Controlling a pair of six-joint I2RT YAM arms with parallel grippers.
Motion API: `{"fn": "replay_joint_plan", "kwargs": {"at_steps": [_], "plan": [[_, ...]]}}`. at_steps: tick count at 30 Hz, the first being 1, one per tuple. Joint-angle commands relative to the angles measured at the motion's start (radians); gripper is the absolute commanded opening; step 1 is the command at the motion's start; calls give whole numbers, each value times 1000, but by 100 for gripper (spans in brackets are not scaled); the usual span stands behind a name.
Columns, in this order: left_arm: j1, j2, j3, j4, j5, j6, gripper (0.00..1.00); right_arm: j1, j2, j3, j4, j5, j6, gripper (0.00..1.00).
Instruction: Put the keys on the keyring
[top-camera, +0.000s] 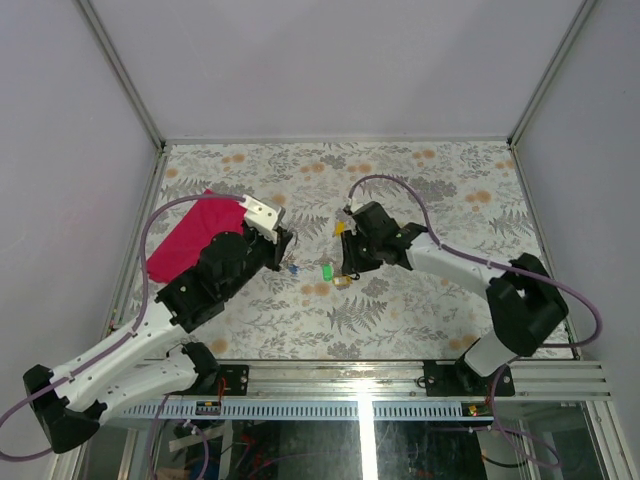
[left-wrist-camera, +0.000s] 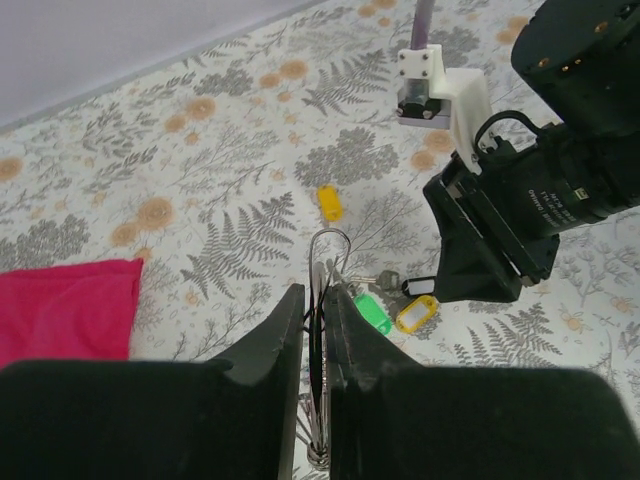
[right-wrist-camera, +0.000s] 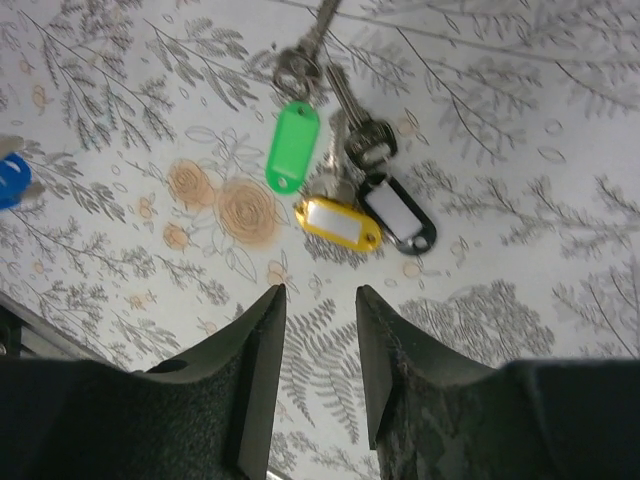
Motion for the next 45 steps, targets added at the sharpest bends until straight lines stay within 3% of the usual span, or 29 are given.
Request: {"fn": "replay_joint_plan", "kwargs": {"at_steps": [1, 8, 16, 32, 45], "plan": [[53, 7, 17, 1, 23, -48, 0, -5, 113, 121, 88, -56, -56, 41], [94, 15, 9, -1, 48, -51, 0, -22, 280, 269, 73, -94, -187, 44], [100, 14, 8, -5, 43, -44, 0, -81, 394, 344, 57, -257, -183, 42], [104, 20, 3, -4, 54, -45, 0, -85, 478, 348, 70, -310, -155, 38], [107, 34, 2, -2, 73, -39, 0, -85, 505, 351, 90, -333, -146, 26]]}}
